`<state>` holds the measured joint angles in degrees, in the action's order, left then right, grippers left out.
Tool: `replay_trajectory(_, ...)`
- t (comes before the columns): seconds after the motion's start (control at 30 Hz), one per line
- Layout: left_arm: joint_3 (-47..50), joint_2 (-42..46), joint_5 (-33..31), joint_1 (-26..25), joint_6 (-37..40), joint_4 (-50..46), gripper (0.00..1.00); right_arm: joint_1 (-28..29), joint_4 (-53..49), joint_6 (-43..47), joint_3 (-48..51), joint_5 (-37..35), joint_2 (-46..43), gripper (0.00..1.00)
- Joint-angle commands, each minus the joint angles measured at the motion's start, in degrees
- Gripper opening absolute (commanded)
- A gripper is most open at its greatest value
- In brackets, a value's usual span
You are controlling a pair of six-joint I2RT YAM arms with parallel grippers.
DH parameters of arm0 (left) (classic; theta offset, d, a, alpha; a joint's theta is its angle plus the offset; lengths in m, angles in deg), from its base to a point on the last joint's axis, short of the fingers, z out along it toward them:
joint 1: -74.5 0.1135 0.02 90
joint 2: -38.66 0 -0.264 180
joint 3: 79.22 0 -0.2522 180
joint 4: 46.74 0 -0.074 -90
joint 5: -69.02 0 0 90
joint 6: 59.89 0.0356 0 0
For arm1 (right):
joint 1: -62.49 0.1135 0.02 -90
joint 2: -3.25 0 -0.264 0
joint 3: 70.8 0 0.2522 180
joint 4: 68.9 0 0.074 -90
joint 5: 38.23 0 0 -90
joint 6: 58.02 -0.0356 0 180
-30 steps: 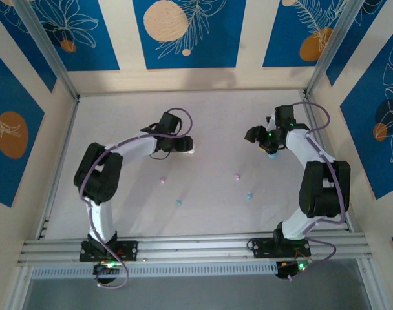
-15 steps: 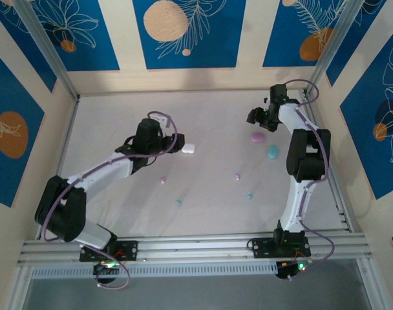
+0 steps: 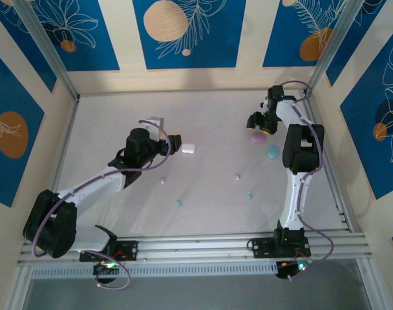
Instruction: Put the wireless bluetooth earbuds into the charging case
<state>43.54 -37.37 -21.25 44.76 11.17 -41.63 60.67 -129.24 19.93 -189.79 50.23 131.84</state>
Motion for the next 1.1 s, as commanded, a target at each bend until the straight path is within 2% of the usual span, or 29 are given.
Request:
replay_trajectory(0.0,1.1,2.4,0.7,0.6,-0.2,3.3,0.8,0.6,-2.3,1.8,1.6,2.2,-2.1,0.67)
replay_trajectory(0.4,5.5,9.8,0.0,0.6,-1.4,1.1,0.81,3.9,-1.2,2.1,10.3,3.8,-9.0,0.67)
replay_trajectory(0.5,6.4,11.1,-0.4,0.6,-1.5,0.5,0.81,5.1,-0.8,2.9,11.0,0.0,-9.0,0.67)
replay_trajectory(0.67,6.7,12.1,-0.8,0.6,-1.3,-0.4,0.81,7.6,-1.5,5.8,9.2,-11.9,-6.3,0.67)
replay_trajectory(0.77,6.7,12.0,-1.0,0.6,-1.3,-0.3,0.81,8.6,-0.9,6.5,9.0,-15.6,-5.5,0.68)
replay_trajectory(0.97,6.5,10.8,-0.7,0.6,-1.5,0.2,0.81,9.0,-0.1,7.6,8.5,-14.7,-4.2,0.66)
replay_trajectory(1.07,6.3,10.2,-0.4,0.6,-1.5,0.5,0.81,8.7,0.0,7.3,7.9,-13.6,-3.6,0.59)
